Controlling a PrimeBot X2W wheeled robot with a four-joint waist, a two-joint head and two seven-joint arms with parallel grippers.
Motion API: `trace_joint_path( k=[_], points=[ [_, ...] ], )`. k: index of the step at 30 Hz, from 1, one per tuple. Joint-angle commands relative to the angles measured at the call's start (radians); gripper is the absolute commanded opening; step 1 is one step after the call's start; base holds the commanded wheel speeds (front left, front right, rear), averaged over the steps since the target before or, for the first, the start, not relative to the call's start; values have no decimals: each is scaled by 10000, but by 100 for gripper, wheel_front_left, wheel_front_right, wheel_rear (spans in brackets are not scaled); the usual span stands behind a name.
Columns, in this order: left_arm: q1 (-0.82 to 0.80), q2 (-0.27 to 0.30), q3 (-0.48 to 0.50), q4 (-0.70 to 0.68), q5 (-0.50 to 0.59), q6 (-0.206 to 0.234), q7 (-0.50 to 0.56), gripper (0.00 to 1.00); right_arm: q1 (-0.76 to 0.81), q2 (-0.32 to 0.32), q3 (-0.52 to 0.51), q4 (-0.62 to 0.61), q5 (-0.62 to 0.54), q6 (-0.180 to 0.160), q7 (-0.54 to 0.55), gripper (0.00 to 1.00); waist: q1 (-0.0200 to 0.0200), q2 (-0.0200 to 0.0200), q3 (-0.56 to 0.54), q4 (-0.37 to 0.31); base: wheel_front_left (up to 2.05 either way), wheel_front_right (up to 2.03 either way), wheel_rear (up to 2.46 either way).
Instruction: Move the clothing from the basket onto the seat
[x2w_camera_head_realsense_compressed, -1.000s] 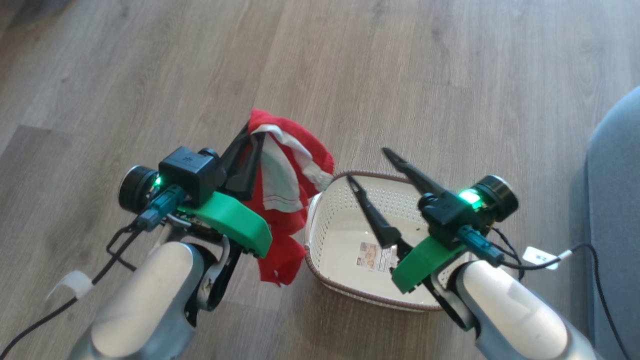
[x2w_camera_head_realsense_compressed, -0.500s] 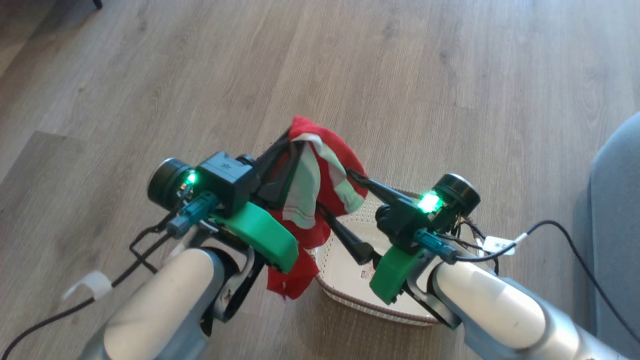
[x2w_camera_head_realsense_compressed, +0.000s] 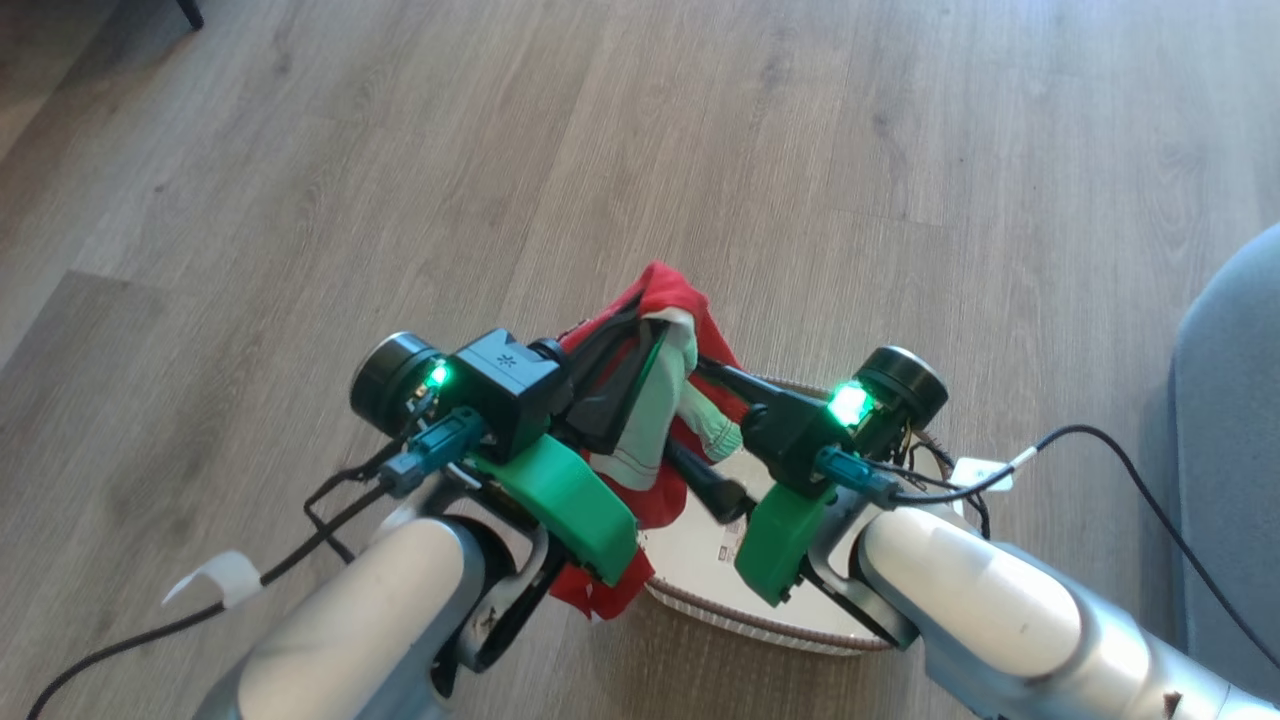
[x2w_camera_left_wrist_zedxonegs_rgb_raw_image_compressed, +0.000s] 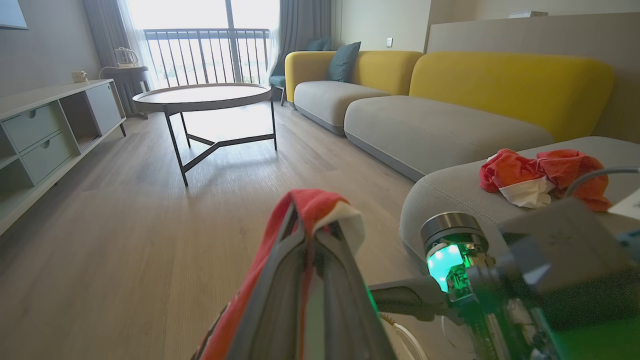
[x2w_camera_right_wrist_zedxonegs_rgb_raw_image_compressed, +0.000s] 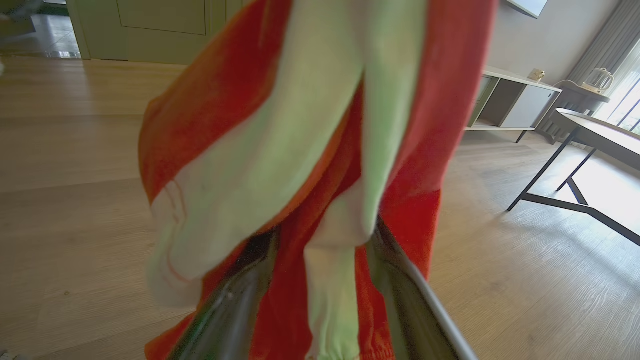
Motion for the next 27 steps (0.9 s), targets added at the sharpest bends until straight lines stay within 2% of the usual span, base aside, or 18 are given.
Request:
trace_joint_path(
  k=[1,8,10,11,13,14,20,27],
  points=[
    [-473,7,330,-319,-60,-82,-6,0,-290,168,-1,-208,178,69,-112,0,1,0,12,-32,0,0,0],
    [-435,-53,328,-149,-138,-72,-142,0,-303,126,-13,-212,527,69,-215,0,1,0,98,-169,0,0,0],
    [-440,-59,358,-92,-153,-59,-208,34,-281,72,-166,-258,592,69,-253,0,1,0,144,-239,0,0,0],
    [-427,-69,378,-58,-181,-51,-243,45,-256,37,-258,-290,614,69,-270,0,1,0,165,-284,0,0,0],
    [-403,-39,409,20,-183,-33,-312,90,-170,-50,-461,-370,648,69,-287,0,1,0,210,-405,0,0,0],
    [-384,-27,425,56,-192,-25,-347,100,-117,-110,-572,-422,660,69,-286,0,1,0,239,-476,0,0,0],
    [-207,114,533,304,-216,43,-593,100,321,-519,-1369,-824,566,69,-188,0,1,0,372,-1121,0,0,0],
    [-18,282,548,429,-156,99,-829,100,950,-853,-2524,-1629,328,69,20,0,1,0,563,-2179,0,0,0]
  ],
)
